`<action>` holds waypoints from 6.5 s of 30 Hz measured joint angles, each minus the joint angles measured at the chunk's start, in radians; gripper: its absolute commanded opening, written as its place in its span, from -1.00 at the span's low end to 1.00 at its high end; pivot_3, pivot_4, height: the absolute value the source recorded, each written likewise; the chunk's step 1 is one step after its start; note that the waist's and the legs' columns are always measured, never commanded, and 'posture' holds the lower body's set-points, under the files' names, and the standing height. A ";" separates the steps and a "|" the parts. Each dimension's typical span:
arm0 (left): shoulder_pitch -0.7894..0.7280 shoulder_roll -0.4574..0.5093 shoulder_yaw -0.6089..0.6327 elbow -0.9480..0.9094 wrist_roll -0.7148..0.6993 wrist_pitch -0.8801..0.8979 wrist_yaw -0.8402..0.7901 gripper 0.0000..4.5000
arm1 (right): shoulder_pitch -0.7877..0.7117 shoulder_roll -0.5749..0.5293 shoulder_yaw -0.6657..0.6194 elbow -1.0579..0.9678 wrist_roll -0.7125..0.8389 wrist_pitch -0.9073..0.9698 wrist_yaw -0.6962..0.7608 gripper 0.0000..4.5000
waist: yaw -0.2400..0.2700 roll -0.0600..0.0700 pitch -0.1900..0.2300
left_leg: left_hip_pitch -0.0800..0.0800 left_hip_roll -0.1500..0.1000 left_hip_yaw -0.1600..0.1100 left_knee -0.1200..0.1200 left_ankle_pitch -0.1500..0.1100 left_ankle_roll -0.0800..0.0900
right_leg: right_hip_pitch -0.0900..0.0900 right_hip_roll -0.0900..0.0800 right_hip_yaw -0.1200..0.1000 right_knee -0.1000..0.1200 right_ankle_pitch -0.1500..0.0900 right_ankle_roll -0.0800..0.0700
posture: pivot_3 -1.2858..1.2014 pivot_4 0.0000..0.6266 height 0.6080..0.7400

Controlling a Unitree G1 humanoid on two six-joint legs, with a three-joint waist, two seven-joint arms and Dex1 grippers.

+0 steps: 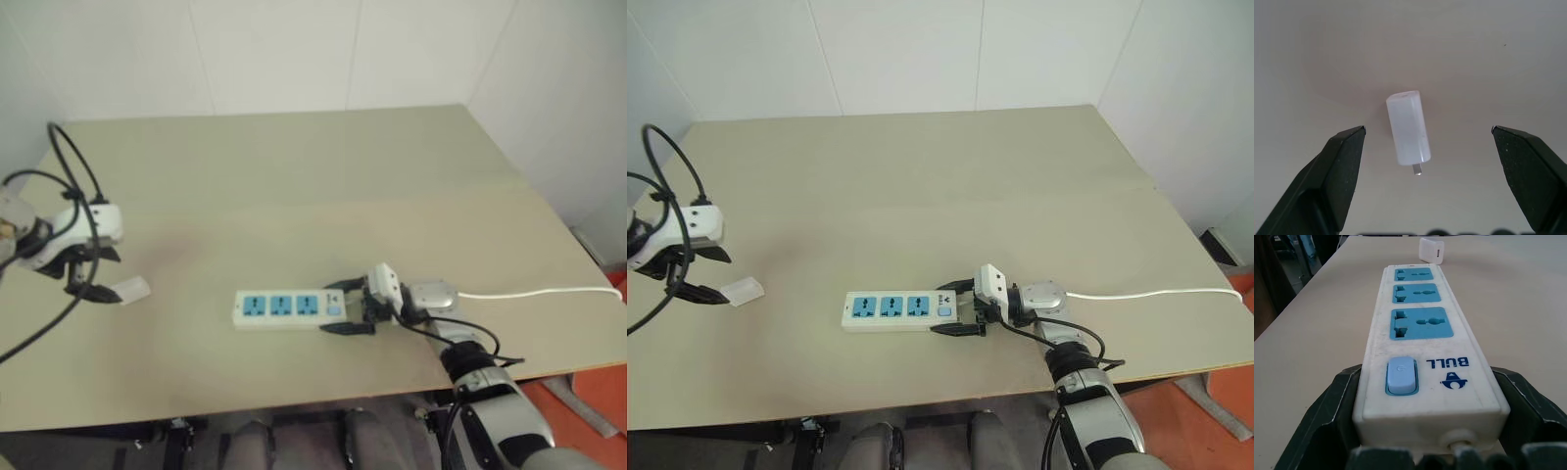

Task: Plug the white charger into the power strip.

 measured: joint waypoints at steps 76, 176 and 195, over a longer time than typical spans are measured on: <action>-0.071 -0.266 -0.046 0.202 0.269 0.036 0.121 -0.55 | 0.049 0.001 -0.008 -0.054 -0.001 0.030 -0.095 0.51 | 0.014 0.004 -0.003 | 0.008 -0.001 -0.003 0.000 0.002 -0.002 | 0.004 0.001 0.000 0.007 0.000 0.000 | 0.03 -0.52 1.00; 0.460 -0.770 0.292 -0.464 -0.624 0.009 0.299 -0.55 | -0.001 -0.006 0.062 -0.010 -0.038 0.041 -0.005 0.51 | -0.009 0.002 -0.003 | 0.019 -0.001 -0.007 -0.009 0.001 -0.002 | 0.021 0.001 0.000 -0.010 0.000 -0.001 | 0.03 -0.52 1.00; 0.467 -0.811 0.289 -0.471 -0.625 -0.030 0.324 -0.55 | 0.009 -0.009 0.062 -0.034 -0.037 0.065 -0.008 0.51 | -0.008 0.002 -0.003 | 0.019 -0.001 -0.007 -0.011 0.001 -0.002 | 0.021 0.001 0.000 -0.011 0.000 -0.001 | 0.03 -0.52 1.00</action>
